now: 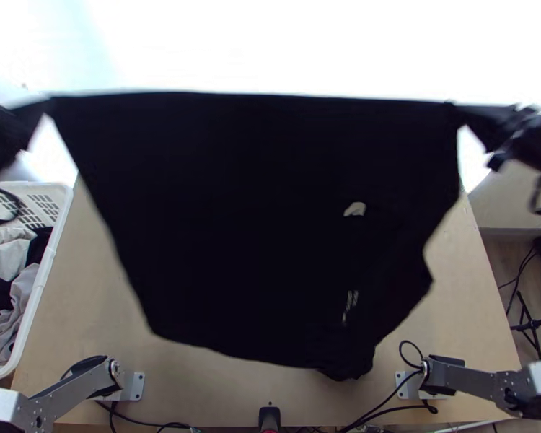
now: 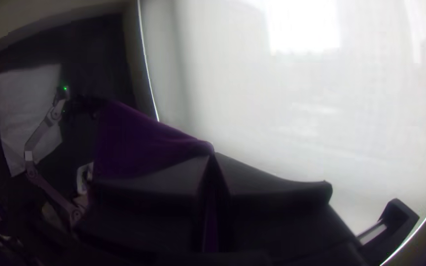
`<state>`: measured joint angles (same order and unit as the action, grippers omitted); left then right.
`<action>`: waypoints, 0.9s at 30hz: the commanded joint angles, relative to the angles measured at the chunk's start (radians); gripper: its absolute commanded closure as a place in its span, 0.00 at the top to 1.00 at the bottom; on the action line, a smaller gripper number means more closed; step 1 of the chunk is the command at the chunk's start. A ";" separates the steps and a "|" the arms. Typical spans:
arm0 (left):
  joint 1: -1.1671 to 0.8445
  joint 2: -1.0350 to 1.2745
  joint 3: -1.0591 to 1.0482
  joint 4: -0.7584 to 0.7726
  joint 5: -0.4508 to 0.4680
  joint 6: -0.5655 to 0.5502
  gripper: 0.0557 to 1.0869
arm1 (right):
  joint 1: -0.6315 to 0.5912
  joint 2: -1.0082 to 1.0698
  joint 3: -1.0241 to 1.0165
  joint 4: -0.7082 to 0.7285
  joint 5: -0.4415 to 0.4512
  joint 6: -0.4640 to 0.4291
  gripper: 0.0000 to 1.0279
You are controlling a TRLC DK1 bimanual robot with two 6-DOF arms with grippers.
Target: Fold the t-shirt
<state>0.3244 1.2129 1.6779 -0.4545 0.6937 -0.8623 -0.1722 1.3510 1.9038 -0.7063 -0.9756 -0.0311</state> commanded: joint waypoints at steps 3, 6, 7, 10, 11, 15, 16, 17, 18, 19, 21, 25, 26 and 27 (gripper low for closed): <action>-0.087 0.040 -0.587 0.174 -0.091 0.217 0.03 | 0.054 0.046 -0.609 0.107 0.143 -0.174 0.03; -0.120 0.117 -0.642 0.258 -0.120 0.218 0.03 | 0.074 0.099 -0.687 0.188 0.179 -0.204 0.03; -0.133 0.145 -0.644 0.274 -0.123 0.218 0.03 | 0.083 0.123 -0.689 0.194 0.184 -0.214 0.03; -0.166 0.220 -0.642 0.344 -0.151 0.218 0.03 | 0.100 0.200 -0.683 0.228 0.207 -0.234 0.03; -0.180 0.249 -0.638 0.366 -0.160 0.217 0.03 | 0.109 0.226 -0.680 0.246 0.212 -0.234 0.03; -0.225 0.364 -0.598 0.398 -0.181 0.221 0.03 | 0.142 0.310 -0.661 0.304 0.247 -0.243 0.03; -0.232 0.387 -0.590 0.412 -0.191 0.221 0.03 | 0.152 0.326 -0.657 0.320 0.259 -0.243 0.03; -0.240 0.409 -0.583 0.427 -0.201 0.224 0.03 | 0.165 0.338 -0.655 0.332 0.272 -0.243 0.03; -0.245 0.422 -0.575 0.436 -0.204 0.226 0.03 | 0.175 0.346 -0.655 0.344 0.282 -0.248 0.03; -0.249 0.435 -0.566 0.447 -0.204 0.224 0.03 | 0.189 0.350 -0.657 0.355 0.301 -0.253 0.03; -0.257 0.461 -0.544 0.470 -0.229 0.224 0.03 | 0.208 0.353 -0.663 0.392 0.334 -0.251 0.03; -0.260 0.536 -0.465 0.502 -0.283 0.223 0.03 | 0.232 0.355 -0.664 0.475 0.423 -0.220 0.07; -0.260 0.551 -0.442 0.511 -0.289 0.223 0.03 | 0.232 0.355 -0.664 0.498 0.445 -0.197 0.17; -0.260 0.570 -0.417 0.519 -0.310 0.223 0.03 | 0.231 0.356 -0.660 0.521 0.456 -0.170 0.32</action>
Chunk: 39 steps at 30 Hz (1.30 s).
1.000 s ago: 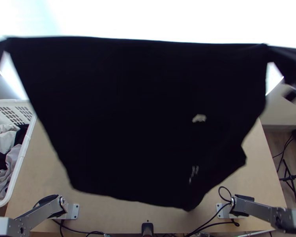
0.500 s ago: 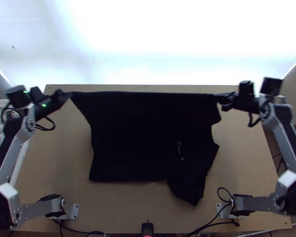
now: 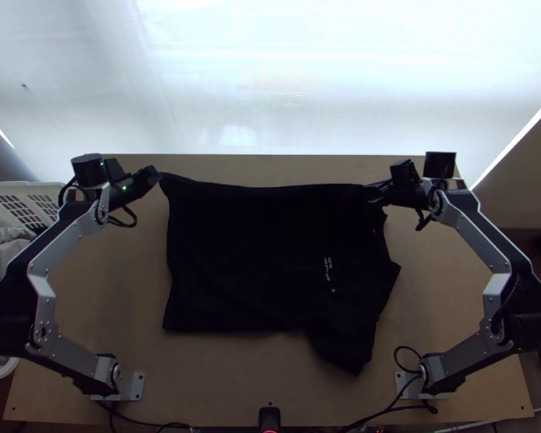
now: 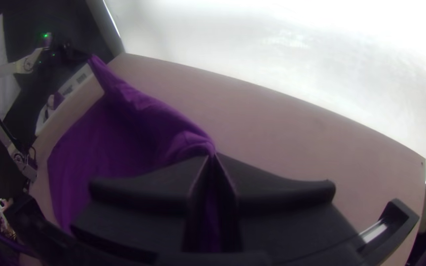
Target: Fold the t-shirt
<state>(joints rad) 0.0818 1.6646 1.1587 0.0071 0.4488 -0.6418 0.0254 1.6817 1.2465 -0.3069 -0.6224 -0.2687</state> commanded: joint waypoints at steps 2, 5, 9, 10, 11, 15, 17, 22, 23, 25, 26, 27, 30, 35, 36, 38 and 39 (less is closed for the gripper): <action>-0.013 0.147 0.154 0.060 -0.068 0.004 0.10 | 0.028 0.029 0.013 0.137 0.108 0.100 0.61; -0.008 0.172 0.208 0.060 -0.068 0.008 0.49 | 0.021 0.032 0.031 0.137 0.121 0.121 0.96; -0.004 0.181 0.237 0.033 -0.059 0.001 0.96 | -0.007 0.024 0.034 0.111 0.145 0.168 0.96; -0.002 0.173 0.236 0.019 -0.061 -0.009 0.96 | -0.021 0.024 0.042 0.078 0.145 0.189 0.96; -0.002 0.162 0.236 -0.018 -0.059 -0.013 0.96 | -0.039 0.026 0.060 0.017 0.145 0.209 0.96; 0.007 0.055 0.216 -0.164 -0.044 -0.015 0.96 | -0.105 0.000 0.105 -0.251 0.142 0.224 0.96; 0.010 0.009 0.216 -0.282 -0.044 0.031 0.96 | -0.142 -0.010 0.113 -0.413 0.141 0.226 0.95; -0.027 -0.092 0.210 -0.661 -0.056 0.341 0.96 | -0.163 0.036 0.057 -0.851 0.127 0.278 0.96; -0.031 -0.115 0.208 -0.713 -0.056 0.380 0.96 | -0.165 0.030 0.025 -0.925 0.078 0.197 0.96; -0.043 -0.166 0.194 -0.785 -0.055 0.449 0.96 | -0.200 -0.086 -0.108 -0.873 0.003 0.191 0.95; -0.051 -0.195 0.174 -0.789 -0.055 0.468 0.96 | -0.209 -0.143 -0.160 -0.845 0.004 0.197 0.91; -0.057 -0.218 0.156 -0.789 -0.055 0.482 0.96 | -0.217 -0.185 -0.197 -0.834 0.004 0.192 0.89; -0.093 -0.261 0.147 -0.820 -0.056 0.485 0.96 | -0.225 -0.278 -0.271 -0.837 0.003 0.191 0.89; -0.159 -0.319 0.142 -0.840 -0.059 0.478 0.96 | -0.237 -0.390 -0.343 -0.848 0.007 0.140 0.86; -0.169 -0.325 0.139 -0.840 -0.062 0.476 0.96 | -0.239 -0.416 -0.368 -0.848 0.007 0.112 0.86; -0.185 -0.335 0.136 -0.855 -0.071 0.472 0.96 | -0.225 -0.453 -0.400 -0.848 0.012 0.088 0.86; -0.195 -0.339 0.133 -0.860 -0.082 0.468 0.96 | -0.223 -0.485 -0.410 -0.853 0.012 0.069 0.86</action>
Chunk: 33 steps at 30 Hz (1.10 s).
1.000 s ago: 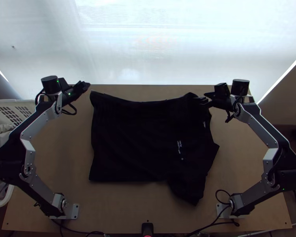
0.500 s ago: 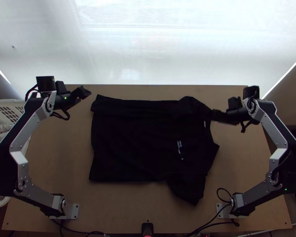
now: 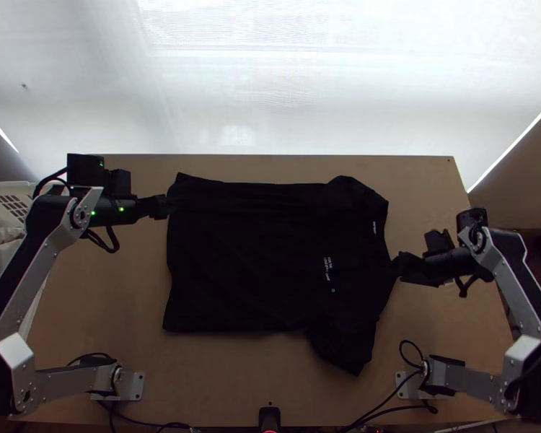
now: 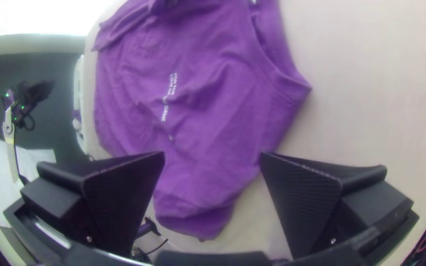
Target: Fold the t-shirt
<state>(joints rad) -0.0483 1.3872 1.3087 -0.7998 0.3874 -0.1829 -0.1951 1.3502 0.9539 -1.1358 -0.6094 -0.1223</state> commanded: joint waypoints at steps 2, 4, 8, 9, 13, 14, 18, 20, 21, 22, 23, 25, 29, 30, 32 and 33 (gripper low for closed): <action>-0.084 -0.074 -0.031 -0.053 -0.033 0.008 0.96 | -0.013 -0.233 -0.129 -0.016 0.005 -0.088 0.86; -0.097 -0.091 -0.054 -0.055 -0.047 0.008 0.96 | -0.030 -0.324 -0.127 0.008 0.014 -0.088 0.86; -0.133 -0.132 -0.124 -0.053 -0.074 0.005 0.96 | -0.055 -0.457 -0.179 0.027 0.046 -0.030 0.91; -0.142 -0.145 -0.140 -0.053 -0.082 0.005 0.96 | -0.053 -0.454 -0.199 0.005 0.050 -0.019 0.97; -0.168 -0.175 -0.183 -0.047 -0.107 -0.016 0.96 | -0.047 -0.441 -0.227 -0.042 0.048 0.023 0.96; -0.173 -0.182 -0.190 -0.045 -0.110 -0.018 0.96 | -0.047 -0.438 -0.231 -0.045 0.046 0.026 0.96; -0.200 -0.200 -0.212 -0.047 -0.130 -0.030 0.96 | -0.004 -0.419 -0.241 -0.065 0.039 0.087 0.96; -0.209 -0.208 -0.210 -0.050 -0.133 -0.035 0.96 | 0.049 -0.401 -0.230 -0.131 0.039 0.089 0.96; -0.213 -0.211 -0.210 -0.052 -0.134 -0.036 0.96 | 0.059 -0.398 -0.227 -0.151 0.039 0.089 0.96; -0.217 -0.212 -0.209 -0.055 -0.136 -0.036 0.96 | 0.062 -0.410 -0.225 -0.177 0.031 0.085 0.96; -0.217 -0.212 -0.209 -0.058 -0.136 -0.036 0.96 | 0.071 -0.424 -0.228 -0.182 0.020 0.093 0.96; -0.217 -0.214 -0.212 -0.061 -0.137 -0.036 0.96 | 0.088 -0.419 -0.233 -0.193 0.020 0.115 0.96; -0.219 -0.212 -0.213 -0.065 -0.140 -0.036 0.96 | 0.080 -0.342 -0.236 -0.237 0.020 0.127 0.96; -0.219 -0.212 -0.213 -0.065 -0.140 -0.036 0.96 | 0.079 -0.341 -0.238 -0.237 0.019 0.127 0.96; -0.219 -0.211 -0.215 -0.065 -0.142 -0.036 0.96 | 0.102 -0.321 -0.239 -0.232 0.020 0.133 0.96; -0.217 -0.209 -0.215 -0.065 -0.143 -0.036 0.96 | 0.109 -0.299 -0.239 -0.232 0.020 0.133 0.96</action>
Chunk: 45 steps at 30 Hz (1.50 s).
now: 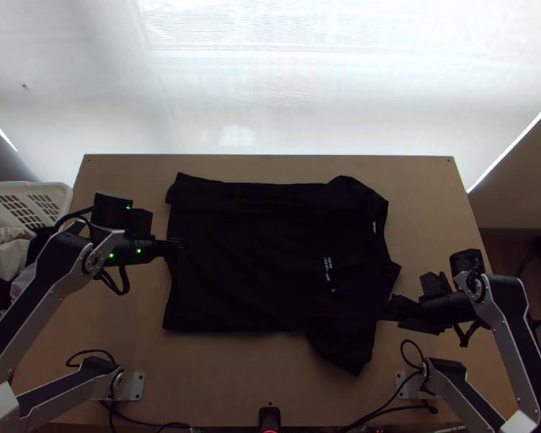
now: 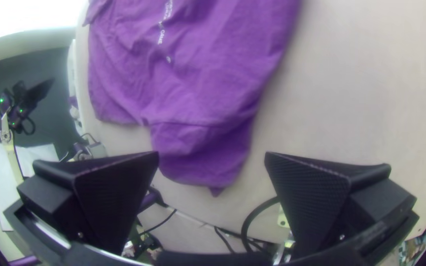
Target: Fold the t-shirt
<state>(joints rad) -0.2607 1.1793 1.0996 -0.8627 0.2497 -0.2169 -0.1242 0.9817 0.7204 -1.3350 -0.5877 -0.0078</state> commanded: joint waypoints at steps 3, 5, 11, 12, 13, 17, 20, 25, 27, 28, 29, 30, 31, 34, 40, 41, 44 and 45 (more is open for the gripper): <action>-0.005 0.005 -0.001 0.001 -0.012 -0.001 0.96 | 0.035 0.121 -0.006 -0.033 -0.003 0.019 0.96; -0.002 0.006 0.005 0.002 -0.012 -0.001 0.96 | 0.046 0.124 -0.007 -0.033 -0.006 0.017 0.93; 0.008 0.016 0.008 0.008 -0.012 0.004 0.96 | 0.089 0.195 0.005 0.011 -0.035 -0.018 0.92; 0.008 0.019 0.009 0.008 -0.012 0.004 0.96 | 0.090 0.213 0.004 0.034 -0.035 -0.018 0.92; 0.008 0.023 0.013 0.008 -0.012 0.004 0.96 | 0.089 0.236 0.005 0.045 -0.035 -0.023 0.92; 0.012 0.040 0.025 0.011 -0.013 0.010 0.96 | 0.089 0.316 -0.001 0.106 -0.035 -0.026 0.90; 0.023 0.046 0.031 0.014 -0.013 0.022 0.96 | 0.089 0.370 -0.003 0.138 -0.035 -0.035 0.90; 0.035 0.054 0.034 0.016 -0.013 0.033 0.96 | 0.090 0.434 0.004 0.146 -0.034 -0.057 0.83; 0.035 0.056 0.036 0.017 -0.013 0.034 0.96 | 0.098 0.446 0.004 0.146 -0.032 -0.055 0.79; 0.037 0.057 0.037 0.019 -0.013 0.034 0.96 | 0.101 0.453 0.004 0.146 -0.032 -0.057 0.74; 0.037 0.059 0.039 0.019 -0.013 0.034 0.96 | 0.103 0.459 0.005 0.146 -0.031 -0.057 0.67; 0.037 0.060 0.039 0.019 -0.013 0.036 0.96 | 0.107 0.468 0.005 0.146 -0.031 -0.058 0.62; 0.037 0.062 0.040 0.021 -0.013 0.036 0.96 | 0.109 0.471 0.007 0.146 -0.032 -0.058 0.59; 0.038 0.063 0.043 0.024 -0.013 0.042 0.96 | 0.112 0.479 0.008 0.146 -0.031 -0.060 0.59; 0.048 0.065 0.043 0.024 -0.013 0.047 0.96 | 0.123 0.488 0.017 0.160 -0.024 -0.057 0.59; 0.051 0.063 0.043 0.022 -0.013 0.048 0.96 | 0.126 0.488 0.019 0.165 -0.023 -0.055 0.59; 0.057 0.057 0.043 0.021 -0.013 0.053 0.96 | 0.136 0.489 0.024 0.178 -0.017 -0.049 0.59; 0.060 0.056 0.043 0.019 -0.013 0.056 0.96 | 0.141 0.489 0.027 0.186 -0.014 -0.046 0.59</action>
<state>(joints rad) -0.2142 1.2415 1.1416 -0.8398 0.2352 -0.1703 -0.0025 1.4609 0.7361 -1.1774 -0.6113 -0.0643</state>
